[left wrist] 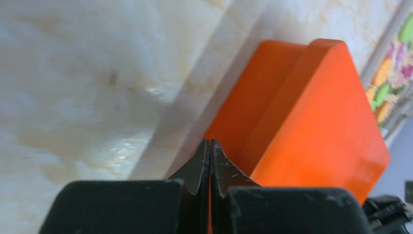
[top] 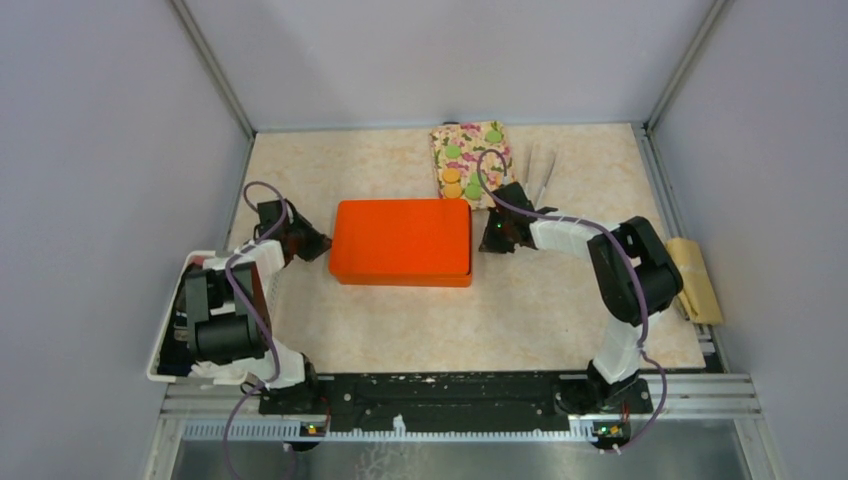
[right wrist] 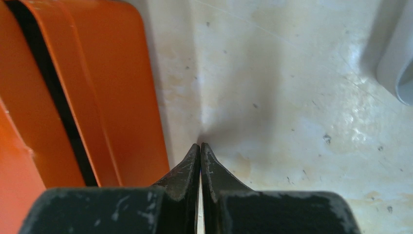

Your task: Pack the cookies

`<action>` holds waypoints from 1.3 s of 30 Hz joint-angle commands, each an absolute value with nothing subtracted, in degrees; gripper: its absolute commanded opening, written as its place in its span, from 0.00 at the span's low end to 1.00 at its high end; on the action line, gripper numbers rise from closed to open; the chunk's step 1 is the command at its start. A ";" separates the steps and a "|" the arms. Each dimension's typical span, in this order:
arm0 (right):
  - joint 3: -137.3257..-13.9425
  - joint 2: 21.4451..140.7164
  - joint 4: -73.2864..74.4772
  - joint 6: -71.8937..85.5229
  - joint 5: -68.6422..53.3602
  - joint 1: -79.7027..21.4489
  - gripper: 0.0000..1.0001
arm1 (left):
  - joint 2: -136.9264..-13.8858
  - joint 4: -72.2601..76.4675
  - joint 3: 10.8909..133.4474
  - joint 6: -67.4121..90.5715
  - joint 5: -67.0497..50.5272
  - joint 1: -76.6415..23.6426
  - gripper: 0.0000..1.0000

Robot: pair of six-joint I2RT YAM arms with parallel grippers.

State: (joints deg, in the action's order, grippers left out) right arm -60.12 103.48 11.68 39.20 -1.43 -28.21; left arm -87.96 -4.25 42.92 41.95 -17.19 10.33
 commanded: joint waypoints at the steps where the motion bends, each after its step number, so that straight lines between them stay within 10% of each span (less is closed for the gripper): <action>1: -61.99 104.15 8.65 38.57 -7.27 -27.89 0.00 | -87.90 4.34 42.49 44.33 -22.07 6.58 0.00; 39: -65.43 83.80 29.26 30.70 17.42 -37.89 0.00 | -85.17 -0.61 43.15 43.93 -19.64 -3.52 0.00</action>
